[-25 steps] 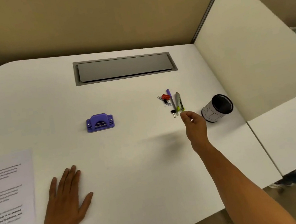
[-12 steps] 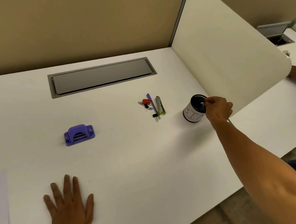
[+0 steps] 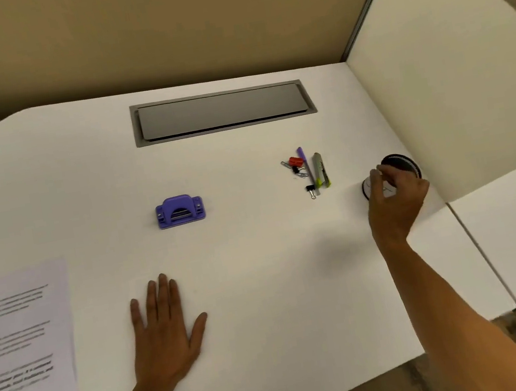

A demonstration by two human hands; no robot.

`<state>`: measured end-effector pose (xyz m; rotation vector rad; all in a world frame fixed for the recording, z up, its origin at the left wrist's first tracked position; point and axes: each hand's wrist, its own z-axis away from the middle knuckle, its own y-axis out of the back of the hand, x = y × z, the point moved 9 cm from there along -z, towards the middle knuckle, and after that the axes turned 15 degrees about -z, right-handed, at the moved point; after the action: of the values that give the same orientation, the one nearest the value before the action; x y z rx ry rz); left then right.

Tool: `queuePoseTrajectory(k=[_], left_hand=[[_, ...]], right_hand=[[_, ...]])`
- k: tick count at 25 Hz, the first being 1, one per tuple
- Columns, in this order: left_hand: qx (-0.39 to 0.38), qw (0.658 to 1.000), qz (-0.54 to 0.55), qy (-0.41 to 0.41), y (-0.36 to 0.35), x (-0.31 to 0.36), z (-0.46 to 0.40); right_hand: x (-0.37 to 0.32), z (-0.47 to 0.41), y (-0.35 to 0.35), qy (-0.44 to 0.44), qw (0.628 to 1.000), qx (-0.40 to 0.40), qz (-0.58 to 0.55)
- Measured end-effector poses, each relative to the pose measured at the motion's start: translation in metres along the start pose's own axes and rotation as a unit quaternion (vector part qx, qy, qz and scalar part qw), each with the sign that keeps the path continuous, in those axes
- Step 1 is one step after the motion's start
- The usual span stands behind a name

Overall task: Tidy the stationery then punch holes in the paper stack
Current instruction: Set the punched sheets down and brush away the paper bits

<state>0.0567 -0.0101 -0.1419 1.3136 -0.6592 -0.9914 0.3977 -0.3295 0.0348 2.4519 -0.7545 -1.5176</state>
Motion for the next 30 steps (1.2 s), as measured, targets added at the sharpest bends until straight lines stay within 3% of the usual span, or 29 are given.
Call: queuePoseTrajectory(k=[1,3,6,8,14,24,30], left_hand=[[-0.002,1.0,-0.002,-0.002,0.001,0.002,0.0],[-0.009,1.0,-0.001,0.002,0.002,0.001,0.0],[-0.018,1.0,0.002,0.013,0.001,-0.003,0.001],[-0.023,1.0,0.007,0.017,0.001,-0.003,0.001],[-0.03,0.999,0.022,0.024,-0.004,-0.004,0.002],[-0.035,0.998,0.035,0.031,-0.006,-0.003,0.0],[-0.032,0.999,0.028,0.031,-0.004,-0.003,0.0]], right_hand=[[-0.016,0.032,-0.016,0.04,0.998,-0.038,-0.015],[-0.04,0.11,-0.065,0.072,0.976,-0.198,-0.049],[-0.045,0.214,-0.132,-0.037,0.892,-0.445,-0.072],[-0.049,0.253,-0.156,-0.056,0.852,-0.518,-0.055],[-0.075,0.277,-0.186,0.0,0.845,-0.535,0.007],[-0.081,0.296,-0.214,-0.029,0.817,-0.575,0.046],[-0.096,0.307,-0.212,0.102,0.799,-0.58,0.12]])
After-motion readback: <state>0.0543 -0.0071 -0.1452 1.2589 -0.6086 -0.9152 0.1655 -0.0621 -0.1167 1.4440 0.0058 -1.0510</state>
